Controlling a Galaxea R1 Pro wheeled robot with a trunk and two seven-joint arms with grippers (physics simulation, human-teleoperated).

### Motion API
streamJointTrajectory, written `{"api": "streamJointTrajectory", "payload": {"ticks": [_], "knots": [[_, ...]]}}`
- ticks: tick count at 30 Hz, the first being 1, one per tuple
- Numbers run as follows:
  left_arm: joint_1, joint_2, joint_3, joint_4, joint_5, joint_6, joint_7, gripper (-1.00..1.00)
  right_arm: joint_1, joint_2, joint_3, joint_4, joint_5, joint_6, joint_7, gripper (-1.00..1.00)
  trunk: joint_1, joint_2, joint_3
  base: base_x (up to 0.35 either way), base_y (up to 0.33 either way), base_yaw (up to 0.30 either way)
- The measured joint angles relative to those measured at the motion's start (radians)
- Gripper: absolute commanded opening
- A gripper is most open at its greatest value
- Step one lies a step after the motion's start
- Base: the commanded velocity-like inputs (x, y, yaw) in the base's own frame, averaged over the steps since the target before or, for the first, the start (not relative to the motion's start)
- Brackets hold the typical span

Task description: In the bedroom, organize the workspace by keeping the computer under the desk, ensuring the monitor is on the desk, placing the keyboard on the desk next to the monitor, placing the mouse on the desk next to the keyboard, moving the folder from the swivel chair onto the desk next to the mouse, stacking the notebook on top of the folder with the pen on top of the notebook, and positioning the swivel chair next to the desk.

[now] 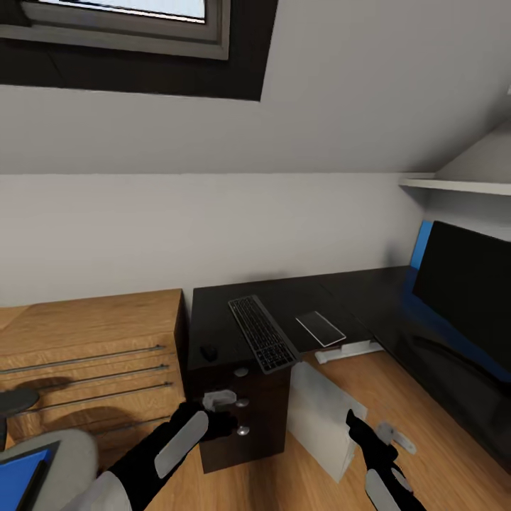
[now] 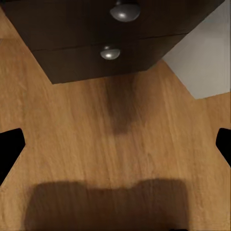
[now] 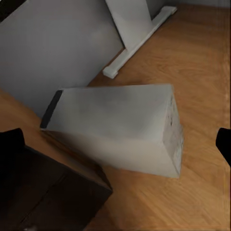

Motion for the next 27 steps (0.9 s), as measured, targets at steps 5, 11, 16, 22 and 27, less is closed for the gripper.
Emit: {"api": "streamJointTrajectory", "payload": {"ticks": [5,11,16,22,27], "knots": [[0.017,0.003,-0.204,0.116,0.009,-0.236,0.002,1.0,0.001,0.001,0.033,0.109,0.053,-0.055,0.002,1.0,-0.019,0.035,0.016,0.0,0.0,0.0],[0.022,-0.002,-0.312,0.247,0.015,-0.386,0.0,1.0,0.001,0.004,0.092,0.239,0.13,-0.107,0.001,1.0,-0.042,0.077,0.035,0.0,0.0,0.0],[0.064,-0.011,-0.334,0.412,0.018,-0.534,-0.009,1.0,0.002,0.015,0.156,0.365,0.246,-0.229,0.001,1.0,-0.061,0.112,0.05,0.0,0.0,0.0],[0.1,-0.023,-0.334,0.521,0.009,-0.638,-0.045,1.0,0.002,0.029,0.205,0.445,0.33,-0.245,0.0,1.0,-0.084,0.154,0.069,0.0,0.0,0.0],[0.133,-0.04,-0.334,0.638,0.009,-0.746,-0.084,1.0,0.001,0.037,0.222,0.521,0.375,-0.248,-0.002,1.0,-0.104,0.189,0.085,0.0,0.0,0.0]]}}
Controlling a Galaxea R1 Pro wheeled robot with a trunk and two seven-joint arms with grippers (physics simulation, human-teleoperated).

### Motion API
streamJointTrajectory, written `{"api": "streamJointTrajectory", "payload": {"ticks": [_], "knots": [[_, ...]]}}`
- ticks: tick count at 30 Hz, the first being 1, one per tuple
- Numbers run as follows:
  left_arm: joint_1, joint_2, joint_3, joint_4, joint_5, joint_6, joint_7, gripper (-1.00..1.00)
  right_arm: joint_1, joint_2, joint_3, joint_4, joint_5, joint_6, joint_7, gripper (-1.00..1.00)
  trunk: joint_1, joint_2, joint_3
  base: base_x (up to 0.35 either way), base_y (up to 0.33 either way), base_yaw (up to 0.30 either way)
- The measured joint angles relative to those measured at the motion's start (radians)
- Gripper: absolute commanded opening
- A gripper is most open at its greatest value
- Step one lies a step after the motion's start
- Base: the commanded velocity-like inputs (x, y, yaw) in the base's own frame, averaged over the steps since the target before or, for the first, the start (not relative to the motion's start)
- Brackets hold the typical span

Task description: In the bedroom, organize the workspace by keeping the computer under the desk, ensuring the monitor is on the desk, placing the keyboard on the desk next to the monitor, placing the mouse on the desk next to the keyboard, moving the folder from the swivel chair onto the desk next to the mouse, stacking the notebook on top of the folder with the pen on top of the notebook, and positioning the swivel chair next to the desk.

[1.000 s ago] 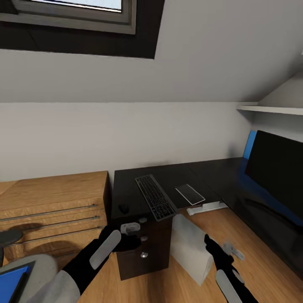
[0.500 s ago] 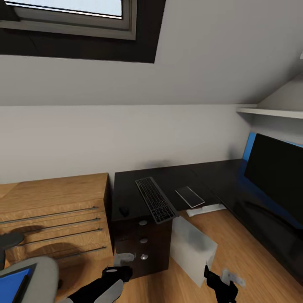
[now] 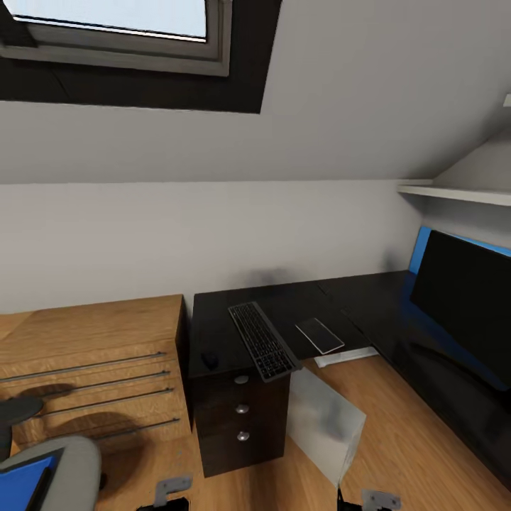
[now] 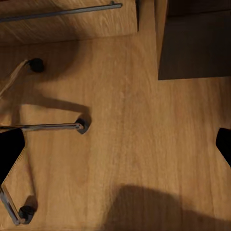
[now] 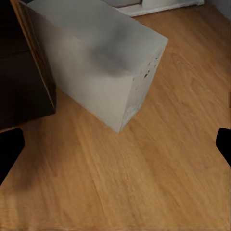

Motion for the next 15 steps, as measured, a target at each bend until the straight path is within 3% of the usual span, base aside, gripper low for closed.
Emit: {"api": "streamJointTrajectory", "payload": {"ticks": [2,9,15], "knots": [[0.028,-0.016,0.002,0.088,0.002,-0.08,-0.051,1.0,0.0,0.002,0.004,0.046,0.011,-0.002,0.0,1.0,-0.008,0.014,0.006,0.0,0.0,0.0],[0.062,-0.027,0.002,0.176,0.004,-0.125,-0.202,1.0,0.0,0.003,0.005,0.098,0.015,-0.002,0.0,1.0,-0.012,0.021,0.01,0.0,0.0,0.0],[0.068,-0.046,0.004,0.207,0.014,-0.129,-0.215,1.0,0.002,0.03,0.007,0.114,0.014,0.0,-0.002,1.0,-0.012,0.021,0.01,0.0,0.0,0.0]]}}
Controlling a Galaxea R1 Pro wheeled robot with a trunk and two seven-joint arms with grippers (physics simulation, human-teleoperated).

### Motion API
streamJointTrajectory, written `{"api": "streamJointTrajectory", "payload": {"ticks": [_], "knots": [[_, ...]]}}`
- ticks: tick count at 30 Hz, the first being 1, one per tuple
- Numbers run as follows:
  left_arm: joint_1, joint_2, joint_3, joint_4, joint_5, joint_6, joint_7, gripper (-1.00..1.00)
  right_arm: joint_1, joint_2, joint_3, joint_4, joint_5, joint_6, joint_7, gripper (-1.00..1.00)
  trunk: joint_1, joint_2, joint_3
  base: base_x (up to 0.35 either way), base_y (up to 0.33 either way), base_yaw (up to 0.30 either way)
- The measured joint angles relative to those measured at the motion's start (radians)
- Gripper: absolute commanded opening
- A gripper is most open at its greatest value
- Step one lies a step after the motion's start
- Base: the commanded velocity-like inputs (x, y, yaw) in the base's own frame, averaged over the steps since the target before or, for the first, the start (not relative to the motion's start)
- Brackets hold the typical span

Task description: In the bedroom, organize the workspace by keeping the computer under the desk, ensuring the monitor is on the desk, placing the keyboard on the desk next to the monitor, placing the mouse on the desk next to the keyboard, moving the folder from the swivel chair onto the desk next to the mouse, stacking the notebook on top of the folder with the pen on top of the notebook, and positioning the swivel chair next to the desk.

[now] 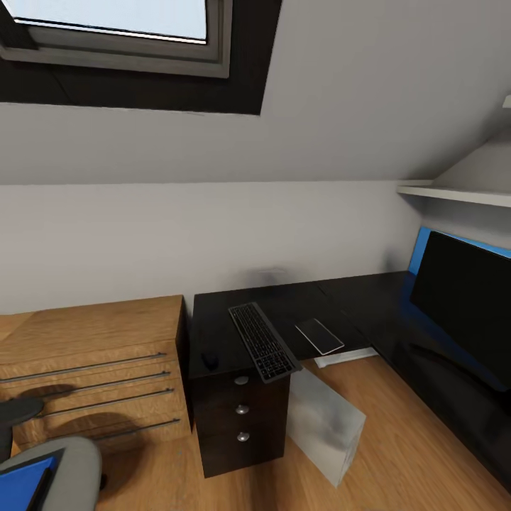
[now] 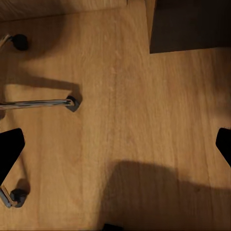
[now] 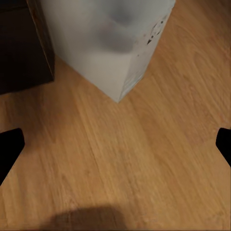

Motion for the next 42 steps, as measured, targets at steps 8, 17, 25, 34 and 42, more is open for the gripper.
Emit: {"api": "streamJointTrajectory", "payload": {"ticks": [8,17,25,34,42], "knots": [[0.016,-0.007,-0.001,0.013,-0.004,0.004,0.007,1.0,0.0,0.026,0.003,0.021,0.002,0.004,0.002,1.0,-0.031,0.056,0.025,0.0,0.0,0.0],[0.02,-0.007,-0.001,0.018,-0.004,0.008,0.009,1.0,0.0,0.045,0.004,0.03,0.004,-0.01,0.003,1.0,-0.065,0.119,0.053,0.0,0.0,0.044],[0.021,-0.003,0.004,0.019,-0.001,0.005,0.014,1.0,0.0,0.044,0.003,0.029,0.0,-0.011,0.001,1.0,-0.096,0.175,0.078,0.0,0.0,0.264],[0.021,-0.003,0.005,0.019,0.0,0.006,0.014,1.0,0.0,0.046,0.004,0.027,0.001,-0.011,0.001,1.0,-0.13,0.238,0.106,0.0,-0.017,0.274],[0.02,-0.004,0.004,0.019,-0.001,0.011,0.014,1.0,0.0,0.046,0.004,0.028,0.004,-0.012,0.001,1.0,-0.161,0.294,0.129,0.0,-0.23,0.274]]}}
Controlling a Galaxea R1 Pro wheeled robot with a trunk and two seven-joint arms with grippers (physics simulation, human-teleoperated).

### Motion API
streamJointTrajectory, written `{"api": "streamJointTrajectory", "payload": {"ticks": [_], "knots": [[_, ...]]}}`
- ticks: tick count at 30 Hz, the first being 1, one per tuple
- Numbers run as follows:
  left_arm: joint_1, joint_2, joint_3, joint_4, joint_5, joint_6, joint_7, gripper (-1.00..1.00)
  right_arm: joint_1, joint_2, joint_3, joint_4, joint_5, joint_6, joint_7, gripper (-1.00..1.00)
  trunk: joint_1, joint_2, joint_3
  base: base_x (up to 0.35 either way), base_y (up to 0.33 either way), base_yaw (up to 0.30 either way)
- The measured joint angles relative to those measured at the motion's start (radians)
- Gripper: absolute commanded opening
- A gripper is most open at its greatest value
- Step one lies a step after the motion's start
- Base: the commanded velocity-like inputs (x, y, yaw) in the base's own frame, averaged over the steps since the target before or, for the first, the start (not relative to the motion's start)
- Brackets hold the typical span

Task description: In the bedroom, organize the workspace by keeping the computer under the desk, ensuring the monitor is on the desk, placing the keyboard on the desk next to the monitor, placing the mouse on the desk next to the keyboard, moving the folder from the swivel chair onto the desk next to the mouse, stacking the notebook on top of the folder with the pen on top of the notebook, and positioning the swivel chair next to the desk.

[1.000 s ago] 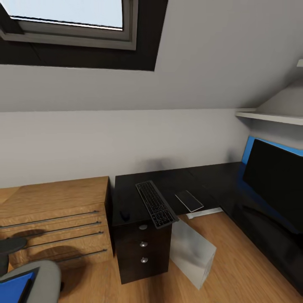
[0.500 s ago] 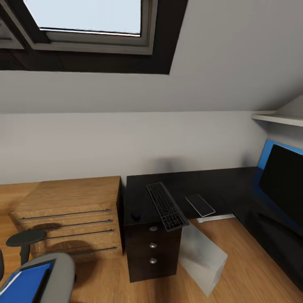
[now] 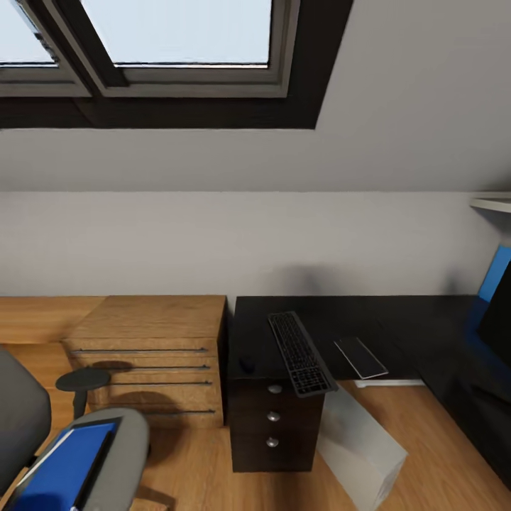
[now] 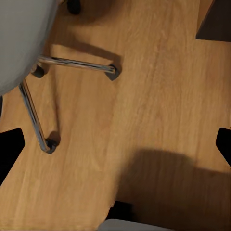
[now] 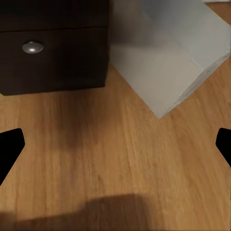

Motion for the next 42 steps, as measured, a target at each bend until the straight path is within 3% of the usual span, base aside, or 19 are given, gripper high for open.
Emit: {"api": "streamJointTrajectory", "payload": {"ticks": [9,20,42], "knots": [[0.0,0.0,0.0,0.0,0.0,0.001,0.0,1.0,0.0,0.0,0.001,0.0,0.001,0.0,0.001,1.0,-0.035,0.063,0.024,0.0,-0.273,0.274],[0.0,-0.001,0.0,0.001,0.0,-0.001,0.0,1.0,0.0,-0.003,0.001,-0.001,0.002,-0.008,0.0,1.0,-0.077,0.14,0.054,-0.034,-0.058,0.228],[0.0,-0.001,0.0,0.0,0.0,0.0,0.0,1.0,0.0,-0.005,-0.001,0.0,0.001,-0.075,0.002,1.0,-0.161,0.295,0.122,-0.296,-0.107,0.016]]}}
